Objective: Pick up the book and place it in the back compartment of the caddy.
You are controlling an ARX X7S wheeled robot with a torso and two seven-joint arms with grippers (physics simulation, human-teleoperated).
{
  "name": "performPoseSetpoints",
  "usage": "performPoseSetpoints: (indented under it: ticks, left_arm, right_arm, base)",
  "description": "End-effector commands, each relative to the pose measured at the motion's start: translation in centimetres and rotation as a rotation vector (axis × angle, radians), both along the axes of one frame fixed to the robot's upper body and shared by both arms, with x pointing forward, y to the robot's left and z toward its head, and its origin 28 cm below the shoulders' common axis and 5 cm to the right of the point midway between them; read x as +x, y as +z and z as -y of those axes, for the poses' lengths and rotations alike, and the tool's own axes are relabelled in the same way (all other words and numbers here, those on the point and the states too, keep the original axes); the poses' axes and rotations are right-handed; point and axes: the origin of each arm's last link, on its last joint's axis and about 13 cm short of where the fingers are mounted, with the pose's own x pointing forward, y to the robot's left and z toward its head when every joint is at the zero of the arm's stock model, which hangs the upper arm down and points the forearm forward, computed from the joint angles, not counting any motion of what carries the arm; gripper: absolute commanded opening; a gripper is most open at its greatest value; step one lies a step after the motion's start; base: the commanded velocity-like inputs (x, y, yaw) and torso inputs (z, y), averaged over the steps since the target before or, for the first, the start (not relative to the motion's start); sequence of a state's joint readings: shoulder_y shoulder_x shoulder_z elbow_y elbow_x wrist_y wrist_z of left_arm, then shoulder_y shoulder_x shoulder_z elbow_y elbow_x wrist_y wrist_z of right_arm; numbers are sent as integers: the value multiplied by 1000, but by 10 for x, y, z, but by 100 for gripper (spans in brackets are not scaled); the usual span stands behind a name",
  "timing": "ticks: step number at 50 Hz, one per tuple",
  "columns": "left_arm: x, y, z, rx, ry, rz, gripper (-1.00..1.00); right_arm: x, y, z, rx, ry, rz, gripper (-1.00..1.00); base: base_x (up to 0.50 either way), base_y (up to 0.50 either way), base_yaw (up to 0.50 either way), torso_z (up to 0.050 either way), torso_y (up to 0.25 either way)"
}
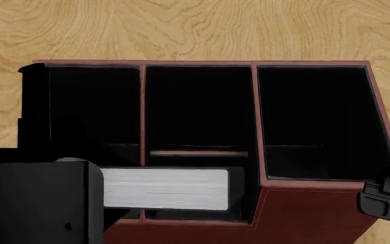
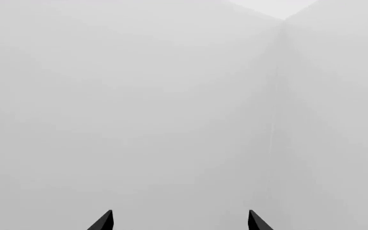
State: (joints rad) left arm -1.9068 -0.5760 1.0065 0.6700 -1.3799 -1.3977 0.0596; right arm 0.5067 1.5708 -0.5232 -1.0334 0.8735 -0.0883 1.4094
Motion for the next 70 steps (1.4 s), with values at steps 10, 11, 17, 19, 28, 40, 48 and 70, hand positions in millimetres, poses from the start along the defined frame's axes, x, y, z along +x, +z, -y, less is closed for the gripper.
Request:
performPoseSetpoints:
  ticks: [10,11,17,19,28,40,48,70]
  left_arm:
    - [23,-2,5,-67,-6,37,-100]
    - [24,-3,5,-67,-8,35,-100]
    - [26,-6,5,-64,-13,27,-100]
    - [28,-7,6,-67,-14,24,-100]
    - [35,-12,7,-68,-16,19,-100]
    - [50,-17,6,-80,-8,8,-100]
    - [63,-22,6,-84,-2,4,-100]
    - [80,-29,7,-86,15,-13,-100]
  right_arm:
    - [0,1,0,-14,2,12,100]
    - [0,1,0,-14,2,11,100]
    - [0,1,0,-14,-1,11,100]
    - [0,0,0,-14,0,11,100]
    - [0,1,0,-16,-3,11,100]
    - [0,0,0,-14,-9,10,100]
    - [0,0,0,-15,-13,9,100]
    - [-1,0,0,-17,-23,12,100]
  base:
    - [0,0,0,1,1]
    - [0,0,0,0,0]
    - [0,0,0,0,2]
    - [0,0,0,0,0]
    - [0,0,0,0,1]
    - [0,0,0,1,1]
    - [0,0,0,0,1]
    - [0,0,0,0,1]
